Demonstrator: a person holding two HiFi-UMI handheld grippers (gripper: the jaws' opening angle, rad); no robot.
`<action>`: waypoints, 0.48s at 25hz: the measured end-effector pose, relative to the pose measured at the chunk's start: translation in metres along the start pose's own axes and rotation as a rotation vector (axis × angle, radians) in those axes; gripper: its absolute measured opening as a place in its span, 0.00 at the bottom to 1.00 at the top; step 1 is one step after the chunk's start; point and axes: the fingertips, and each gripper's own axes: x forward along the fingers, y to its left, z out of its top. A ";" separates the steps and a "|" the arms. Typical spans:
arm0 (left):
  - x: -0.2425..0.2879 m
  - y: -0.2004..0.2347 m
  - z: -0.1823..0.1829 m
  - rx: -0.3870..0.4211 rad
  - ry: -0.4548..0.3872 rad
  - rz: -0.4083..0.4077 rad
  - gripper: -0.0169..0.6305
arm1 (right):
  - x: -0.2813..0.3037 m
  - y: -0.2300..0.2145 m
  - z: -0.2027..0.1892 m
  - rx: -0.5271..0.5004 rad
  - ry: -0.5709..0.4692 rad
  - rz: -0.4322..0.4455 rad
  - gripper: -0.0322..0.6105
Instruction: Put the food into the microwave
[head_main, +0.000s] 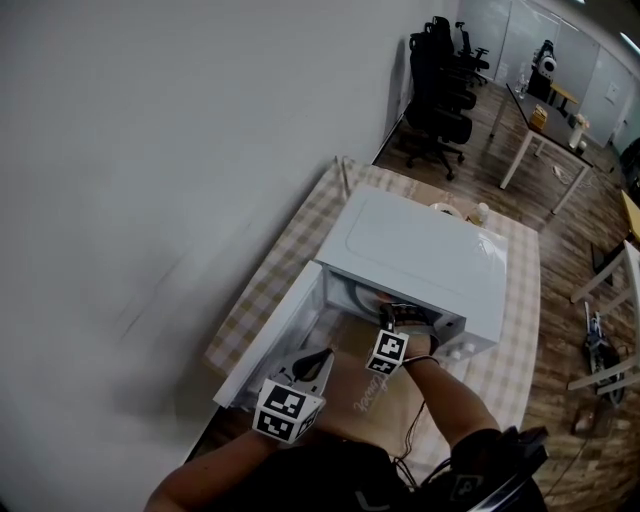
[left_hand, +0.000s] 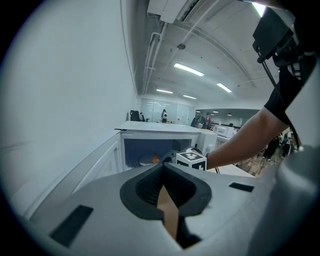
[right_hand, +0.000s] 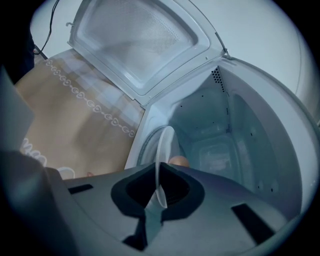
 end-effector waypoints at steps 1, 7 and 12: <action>0.000 0.001 0.000 0.000 0.004 0.006 0.04 | 0.001 0.000 0.001 -0.004 0.001 0.007 0.08; -0.002 0.002 -0.003 -0.006 0.013 0.024 0.04 | 0.008 -0.002 0.001 -0.024 0.015 0.036 0.09; -0.003 0.001 -0.004 -0.008 0.014 0.027 0.04 | 0.012 0.007 0.000 -0.028 0.037 0.068 0.12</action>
